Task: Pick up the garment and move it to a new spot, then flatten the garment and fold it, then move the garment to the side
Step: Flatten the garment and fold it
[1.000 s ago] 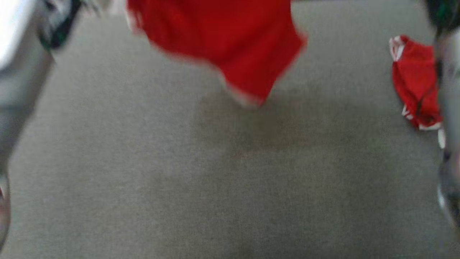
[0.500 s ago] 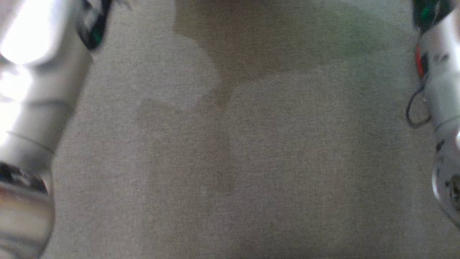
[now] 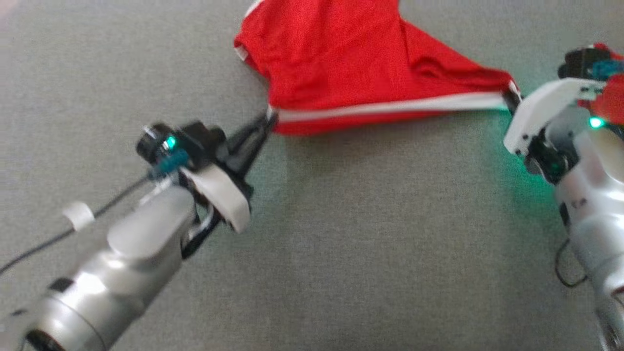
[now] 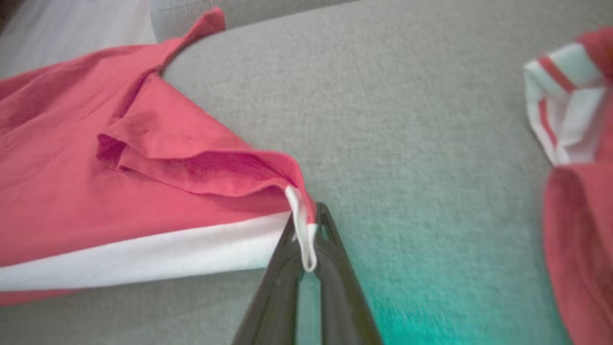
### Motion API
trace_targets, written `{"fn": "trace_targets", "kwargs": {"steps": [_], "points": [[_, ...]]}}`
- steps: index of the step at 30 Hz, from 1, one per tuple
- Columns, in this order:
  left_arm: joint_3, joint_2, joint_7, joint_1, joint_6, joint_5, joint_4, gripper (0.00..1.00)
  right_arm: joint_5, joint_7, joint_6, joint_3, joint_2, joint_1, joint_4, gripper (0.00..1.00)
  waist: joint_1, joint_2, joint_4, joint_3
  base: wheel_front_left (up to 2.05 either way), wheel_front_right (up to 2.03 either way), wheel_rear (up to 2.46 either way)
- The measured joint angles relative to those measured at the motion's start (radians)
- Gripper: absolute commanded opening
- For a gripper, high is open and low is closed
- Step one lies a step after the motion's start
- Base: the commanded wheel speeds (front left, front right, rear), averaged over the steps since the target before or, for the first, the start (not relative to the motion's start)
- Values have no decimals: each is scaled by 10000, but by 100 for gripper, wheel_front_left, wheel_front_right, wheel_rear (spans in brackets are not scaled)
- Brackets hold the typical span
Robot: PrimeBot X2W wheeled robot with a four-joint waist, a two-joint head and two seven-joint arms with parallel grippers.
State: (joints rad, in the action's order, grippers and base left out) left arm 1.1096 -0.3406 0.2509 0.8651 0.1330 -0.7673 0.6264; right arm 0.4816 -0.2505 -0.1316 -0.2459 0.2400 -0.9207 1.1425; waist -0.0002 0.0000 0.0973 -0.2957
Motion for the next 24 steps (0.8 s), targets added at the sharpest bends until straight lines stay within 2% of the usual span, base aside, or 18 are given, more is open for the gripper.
{"fn": "trace_targets", "kwargs": {"steps": [10,24], "points": [[548,-42,0,-1163,-2,1141,-138,0,1948,-2253,0,-1501,1150,1438,-1908,0,0,0,232,1040,0,0,0],[562,-25,2,-2858,-2,1455,-211,0,3411,-4295,0,-2476,2366,3162,-3536,0,1,0,111,2456,0,0,0]]}}
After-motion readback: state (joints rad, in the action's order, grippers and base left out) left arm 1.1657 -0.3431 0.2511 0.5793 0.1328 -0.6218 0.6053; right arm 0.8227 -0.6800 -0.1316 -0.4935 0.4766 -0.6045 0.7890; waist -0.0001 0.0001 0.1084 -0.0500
